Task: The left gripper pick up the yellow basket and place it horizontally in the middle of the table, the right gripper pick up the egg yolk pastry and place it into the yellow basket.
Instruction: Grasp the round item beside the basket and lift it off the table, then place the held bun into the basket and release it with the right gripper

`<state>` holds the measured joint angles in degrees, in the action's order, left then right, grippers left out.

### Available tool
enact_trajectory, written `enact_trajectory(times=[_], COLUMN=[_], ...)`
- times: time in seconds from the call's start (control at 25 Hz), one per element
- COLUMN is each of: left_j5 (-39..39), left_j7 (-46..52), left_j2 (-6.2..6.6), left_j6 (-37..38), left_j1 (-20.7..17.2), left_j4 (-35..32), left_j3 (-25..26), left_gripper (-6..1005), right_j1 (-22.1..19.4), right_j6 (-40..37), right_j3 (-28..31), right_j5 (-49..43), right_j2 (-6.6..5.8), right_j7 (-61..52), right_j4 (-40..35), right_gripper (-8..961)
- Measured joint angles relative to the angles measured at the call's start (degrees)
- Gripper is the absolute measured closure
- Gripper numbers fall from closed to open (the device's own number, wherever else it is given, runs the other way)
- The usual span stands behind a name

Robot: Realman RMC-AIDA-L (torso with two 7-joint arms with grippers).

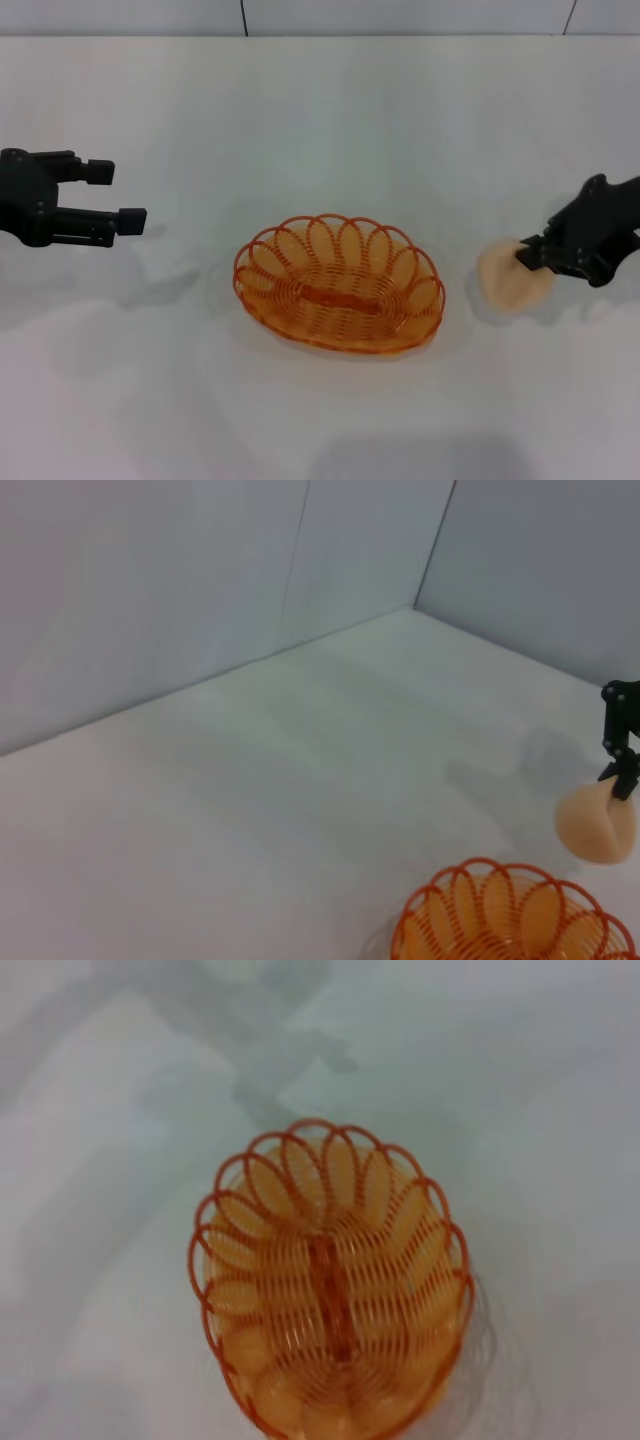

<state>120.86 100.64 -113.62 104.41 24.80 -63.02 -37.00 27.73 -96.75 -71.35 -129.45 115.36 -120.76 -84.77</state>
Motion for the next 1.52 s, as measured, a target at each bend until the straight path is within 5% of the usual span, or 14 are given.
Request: enact_trajectory(times=[0.8,1.52], left_j5=[-0.5,-0.5], left_j7=[0.1,0.1], left_j2=[-0.02,-0.34], left_j6=[0.0,0.0], left_j1=[0.4,0.4], left_j4=[-0.1,0.0], left_j3=[-0.2,-0.5], left_gripper=[107,107], right_j1=[6.3,7.8], right_j6=[2.3,8.4], right_j3=[-6.2,-14.1], right_j5=[5.0,8.4], right_j2=[0.53,0.62], right_j7=[-2.1,-2.1], right_j4=[4.1,7.7], right_gripper=[928,917])
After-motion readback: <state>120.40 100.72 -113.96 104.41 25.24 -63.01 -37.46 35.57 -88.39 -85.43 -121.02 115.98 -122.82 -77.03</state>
